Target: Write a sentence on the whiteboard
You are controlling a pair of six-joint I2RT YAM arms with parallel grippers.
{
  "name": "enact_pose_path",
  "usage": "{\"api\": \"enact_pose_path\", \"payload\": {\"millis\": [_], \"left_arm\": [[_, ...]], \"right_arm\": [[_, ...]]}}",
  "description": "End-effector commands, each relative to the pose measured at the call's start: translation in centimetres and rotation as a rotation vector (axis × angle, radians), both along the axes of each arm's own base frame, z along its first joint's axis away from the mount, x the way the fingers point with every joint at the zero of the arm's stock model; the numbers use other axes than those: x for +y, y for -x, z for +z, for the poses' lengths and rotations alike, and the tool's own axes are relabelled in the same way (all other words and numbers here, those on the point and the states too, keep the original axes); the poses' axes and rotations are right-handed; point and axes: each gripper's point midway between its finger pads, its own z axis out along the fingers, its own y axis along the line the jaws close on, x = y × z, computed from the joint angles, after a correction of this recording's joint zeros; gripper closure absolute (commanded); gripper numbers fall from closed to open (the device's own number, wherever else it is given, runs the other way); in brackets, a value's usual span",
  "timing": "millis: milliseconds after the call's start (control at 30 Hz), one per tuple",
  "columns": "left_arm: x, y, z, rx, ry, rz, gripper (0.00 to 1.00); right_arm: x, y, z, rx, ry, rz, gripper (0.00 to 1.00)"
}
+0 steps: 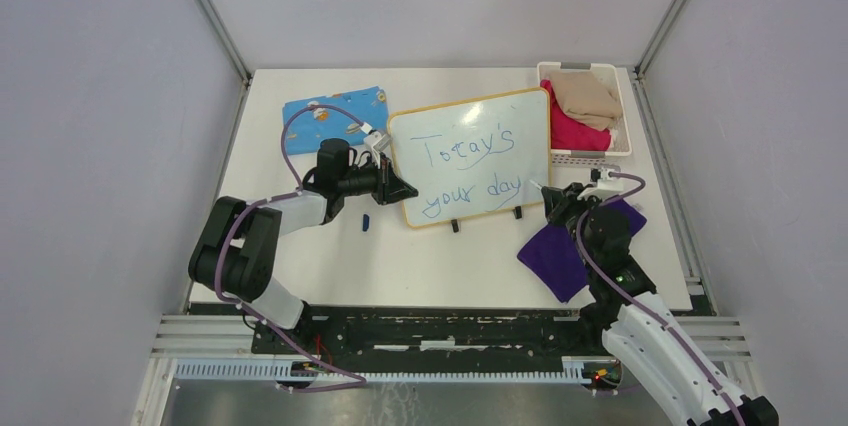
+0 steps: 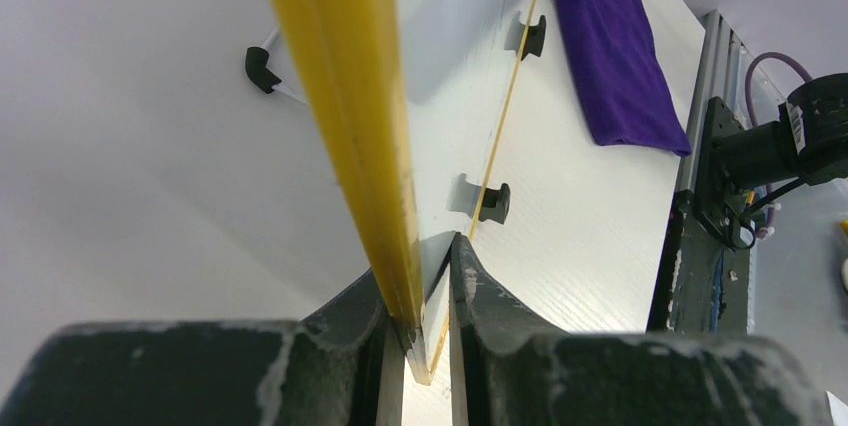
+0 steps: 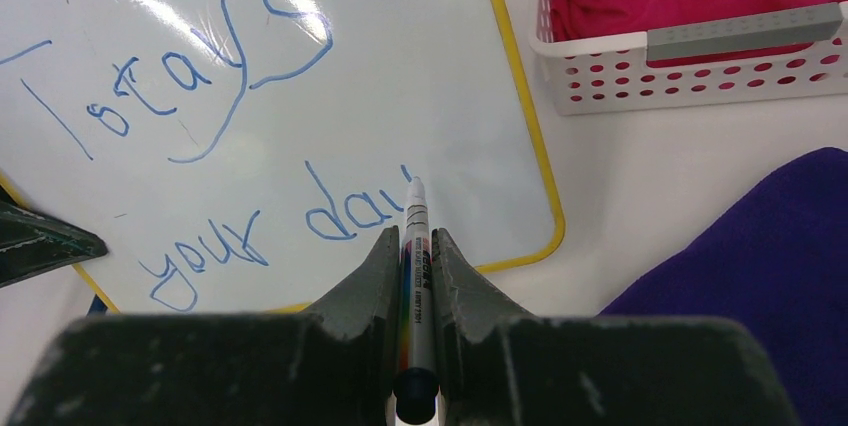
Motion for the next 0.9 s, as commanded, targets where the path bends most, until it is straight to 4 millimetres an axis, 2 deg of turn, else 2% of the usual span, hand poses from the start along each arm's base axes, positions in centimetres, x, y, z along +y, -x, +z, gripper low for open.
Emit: {"api": "enact_pose_path", "payload": {"millis": [0,367,867], "left_arm": [[1.7,1.8,-6.1,0.154,-0.161,0.076,0.77],[1.8,1.9,-6.2,0.155,-0.169,0.071,0.77],[1.9,1.9,-6.2,0.157,-0.179,0.07,0.77]], "right_arm": [[-0.5,-0.5,1.2,-0.034,0.031,-0.017,1.0],[-0.2,-0.8,0.1,0.007,0.054,-0.008,1.0],[-0.1,-1.5,-0.1,0.011,0.034,-0.022,1.0]]}}
